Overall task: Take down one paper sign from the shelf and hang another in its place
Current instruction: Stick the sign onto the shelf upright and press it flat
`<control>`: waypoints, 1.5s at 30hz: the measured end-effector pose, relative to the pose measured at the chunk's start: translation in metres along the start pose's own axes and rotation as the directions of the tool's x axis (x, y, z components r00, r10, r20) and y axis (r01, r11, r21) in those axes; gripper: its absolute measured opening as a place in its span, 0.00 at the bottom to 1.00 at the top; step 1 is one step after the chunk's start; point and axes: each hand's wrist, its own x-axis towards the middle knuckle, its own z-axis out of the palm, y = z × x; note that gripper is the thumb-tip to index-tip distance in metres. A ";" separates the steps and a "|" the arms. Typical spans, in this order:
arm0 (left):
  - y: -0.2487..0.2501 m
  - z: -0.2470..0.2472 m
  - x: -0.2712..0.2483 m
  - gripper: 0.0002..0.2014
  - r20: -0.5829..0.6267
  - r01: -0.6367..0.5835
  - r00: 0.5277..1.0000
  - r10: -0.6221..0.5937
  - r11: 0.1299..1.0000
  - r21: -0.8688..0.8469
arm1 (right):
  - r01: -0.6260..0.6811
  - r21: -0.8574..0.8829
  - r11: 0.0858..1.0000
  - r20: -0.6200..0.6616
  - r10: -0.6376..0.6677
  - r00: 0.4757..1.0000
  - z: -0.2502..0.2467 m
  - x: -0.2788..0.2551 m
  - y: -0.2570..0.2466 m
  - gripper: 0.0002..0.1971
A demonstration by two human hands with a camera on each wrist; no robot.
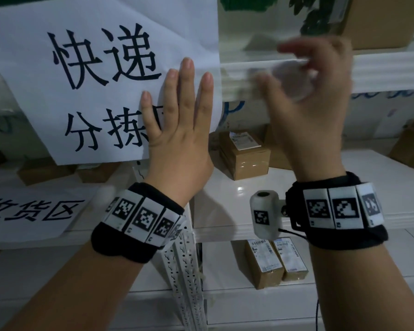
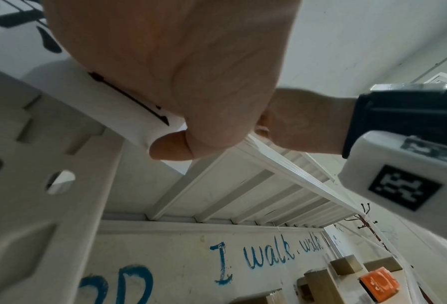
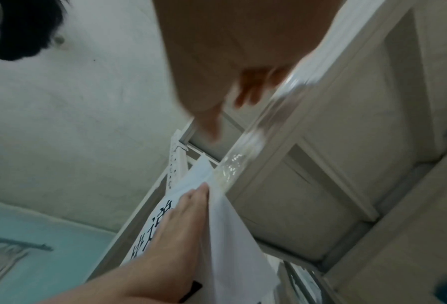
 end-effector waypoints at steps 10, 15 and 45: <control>0.006 0.019 0.005 0.39 -0.126 0.056 0.991 -0.050 0.997 0.047 | 0.506 -0.260 0.822 0.623 -0.257 0.738 0.044 -0.012 -0.008 0.56; 0.000 0.016 0.003 0.46 -0.083 0.007 0.997 -0.007 1.000 -0.001 | 0.546 -0.412 0.730 0.593 -0.240 0.768 0.025 -0.013 0.021 0.54; 0.007 0.007 0.001 0.63 -0.041 0.045 0.998 -0.046 0.999 -0.013 | 0.390 -0.466 0.794 0.426 -0.185 0.886 0.036 -0.055 0.036 0.47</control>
